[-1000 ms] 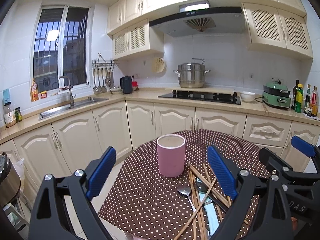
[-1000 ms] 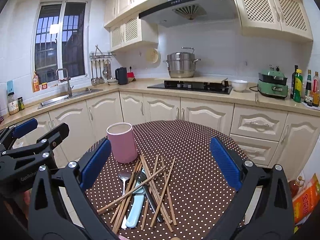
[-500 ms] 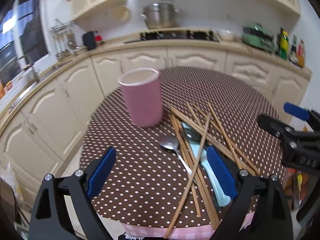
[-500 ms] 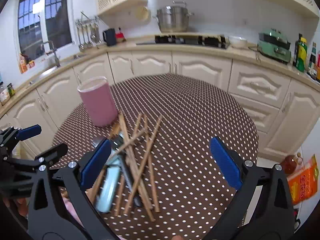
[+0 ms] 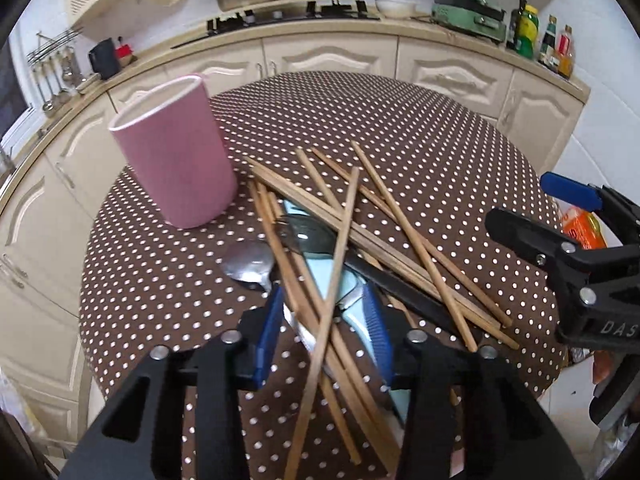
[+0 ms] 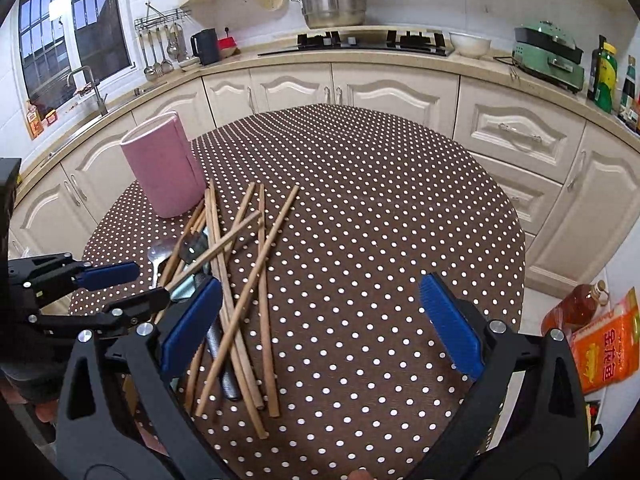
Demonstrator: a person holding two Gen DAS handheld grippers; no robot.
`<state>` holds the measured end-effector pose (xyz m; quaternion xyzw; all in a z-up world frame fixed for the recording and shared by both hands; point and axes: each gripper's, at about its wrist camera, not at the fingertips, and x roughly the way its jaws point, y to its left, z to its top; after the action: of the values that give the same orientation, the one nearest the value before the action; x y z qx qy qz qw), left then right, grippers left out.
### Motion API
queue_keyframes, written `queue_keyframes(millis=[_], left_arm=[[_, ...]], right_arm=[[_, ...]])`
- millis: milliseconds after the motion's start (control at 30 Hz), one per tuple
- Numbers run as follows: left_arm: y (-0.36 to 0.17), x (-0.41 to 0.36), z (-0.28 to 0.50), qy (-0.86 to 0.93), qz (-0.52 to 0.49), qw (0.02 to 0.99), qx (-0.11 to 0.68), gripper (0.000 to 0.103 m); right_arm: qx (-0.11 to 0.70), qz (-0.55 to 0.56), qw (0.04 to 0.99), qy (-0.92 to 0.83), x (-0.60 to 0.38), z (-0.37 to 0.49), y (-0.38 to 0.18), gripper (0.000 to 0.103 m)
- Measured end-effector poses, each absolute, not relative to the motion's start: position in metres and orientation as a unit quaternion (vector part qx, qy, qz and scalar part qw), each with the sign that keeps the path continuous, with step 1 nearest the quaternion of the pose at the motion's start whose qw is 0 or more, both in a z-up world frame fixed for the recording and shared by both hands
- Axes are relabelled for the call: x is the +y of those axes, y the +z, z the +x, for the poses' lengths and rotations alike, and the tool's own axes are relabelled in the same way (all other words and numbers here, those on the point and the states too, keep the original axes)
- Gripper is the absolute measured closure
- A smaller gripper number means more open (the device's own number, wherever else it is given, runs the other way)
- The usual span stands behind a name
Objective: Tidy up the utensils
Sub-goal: 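Lower both tools to the chopstick pile and grasp chopsticks with both grippers, then lift chopsticks with the left gripper while the right gripper lifts chopsticks toward the cup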
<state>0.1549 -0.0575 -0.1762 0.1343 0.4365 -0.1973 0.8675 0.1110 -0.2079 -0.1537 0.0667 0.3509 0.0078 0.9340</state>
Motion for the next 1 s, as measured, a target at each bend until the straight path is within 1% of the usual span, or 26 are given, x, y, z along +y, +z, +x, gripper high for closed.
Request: queue_keyframes(millis=[67, 133, 600, 767, 900, 933, 1000], left_arm=[[-0.179, -0.062, 0.161, -0.2, 0.133, 0.863, 0.444, 0.085], [-0.182, -0.062, 0.166, -0.201, 0.123, 0.86, 0.453, 0.095], [-0.184, -0.067, 0.179, -0.202, 0.127, 0.853, 0.464, 0.097], [-0.175, -0.053, 0.178, -0.202, 0.09, 0.863, 0.453, 0.097], [-0.157, -0.038, 0.173, -0.196, 0.057, 0.879, 0.431, 0.098], [-0.151, -0.035, 0.171, -0.195, 0.05, 0.884, 0.422, 0.098], [-0.141, -0.028, 0.168, -0.193, 0.034, 0.892, 0.407, 0.098]], right_arm=[[0.354, 0.067, 0.933, 0.008, -0.208, 0.112, -0.155, 0.006], [0.357, 0.067, 0.932, 0.009, -0.209, 0.113, -0.157, 0.006], [0.37, 0.062, 0.927, 0.021, -0.205, 0.121, -0.159, 0.006], [0.377, 0.07, 0.923, 0.04, -0.207, 0.127, -0.154, 0.006], [0.401, 0.071, 0.912, 0.056, -0.206, 0.149, -0.151, 0.006], [0.411, 0.064, 0.908, 0.058, -0.203, 0.158, -0.15, 0.008], [0.426, 0.054, 0.901, 0.064, -0.197, 0.171, -0.151, 0.016]])
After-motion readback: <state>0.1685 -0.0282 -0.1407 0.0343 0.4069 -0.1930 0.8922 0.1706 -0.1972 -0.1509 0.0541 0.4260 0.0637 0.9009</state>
